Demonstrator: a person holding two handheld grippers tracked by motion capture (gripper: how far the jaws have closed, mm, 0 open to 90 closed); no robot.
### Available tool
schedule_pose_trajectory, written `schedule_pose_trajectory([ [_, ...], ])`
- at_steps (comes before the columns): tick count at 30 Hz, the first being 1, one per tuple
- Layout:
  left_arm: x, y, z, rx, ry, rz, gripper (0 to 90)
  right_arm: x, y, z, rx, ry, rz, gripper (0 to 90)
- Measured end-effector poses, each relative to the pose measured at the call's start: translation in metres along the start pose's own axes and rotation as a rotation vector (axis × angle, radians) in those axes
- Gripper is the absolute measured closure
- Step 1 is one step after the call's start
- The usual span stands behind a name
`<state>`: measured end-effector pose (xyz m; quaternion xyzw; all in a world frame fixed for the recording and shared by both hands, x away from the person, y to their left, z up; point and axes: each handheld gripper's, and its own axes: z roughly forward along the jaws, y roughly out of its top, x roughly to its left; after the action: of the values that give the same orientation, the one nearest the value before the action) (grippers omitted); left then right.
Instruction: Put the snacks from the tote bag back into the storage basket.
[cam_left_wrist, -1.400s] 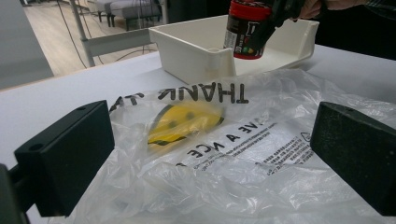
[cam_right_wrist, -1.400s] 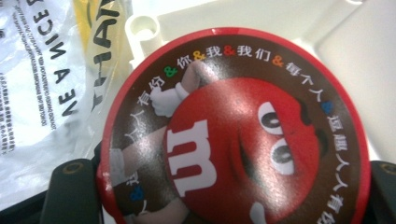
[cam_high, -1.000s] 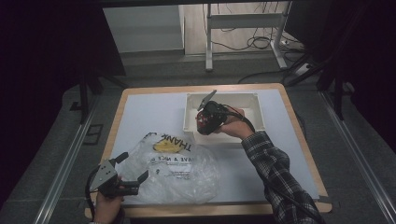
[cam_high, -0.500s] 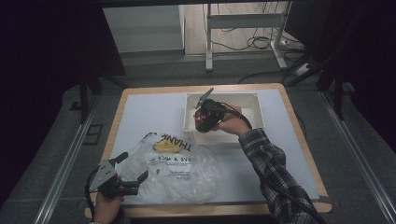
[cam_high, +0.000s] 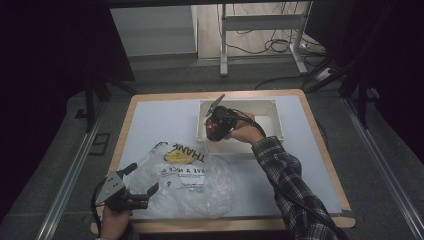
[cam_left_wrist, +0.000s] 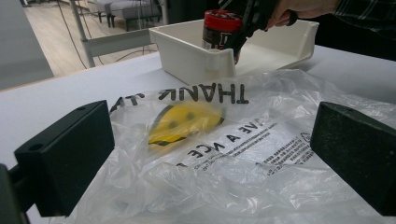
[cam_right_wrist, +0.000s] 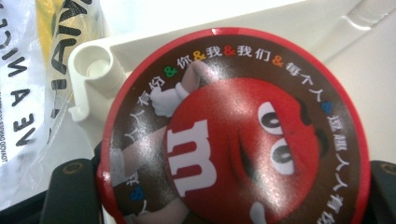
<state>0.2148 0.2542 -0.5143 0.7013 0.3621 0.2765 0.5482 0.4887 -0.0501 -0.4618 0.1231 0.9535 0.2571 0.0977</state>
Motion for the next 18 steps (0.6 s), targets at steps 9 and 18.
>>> schedule_pose_trajectory([
  [9,0.0,0.0,0.0,-0.001,-0.001,0.0,0.0,-0.001,0.002,0.009,0.002,0.012,-0.012,26.0],
  [18,0.0,0.0,0.0,0.001,-0.001,0.005,0.0,-0.002,0.001,0.018,0.008,0.02,-0.011,26.0],
])
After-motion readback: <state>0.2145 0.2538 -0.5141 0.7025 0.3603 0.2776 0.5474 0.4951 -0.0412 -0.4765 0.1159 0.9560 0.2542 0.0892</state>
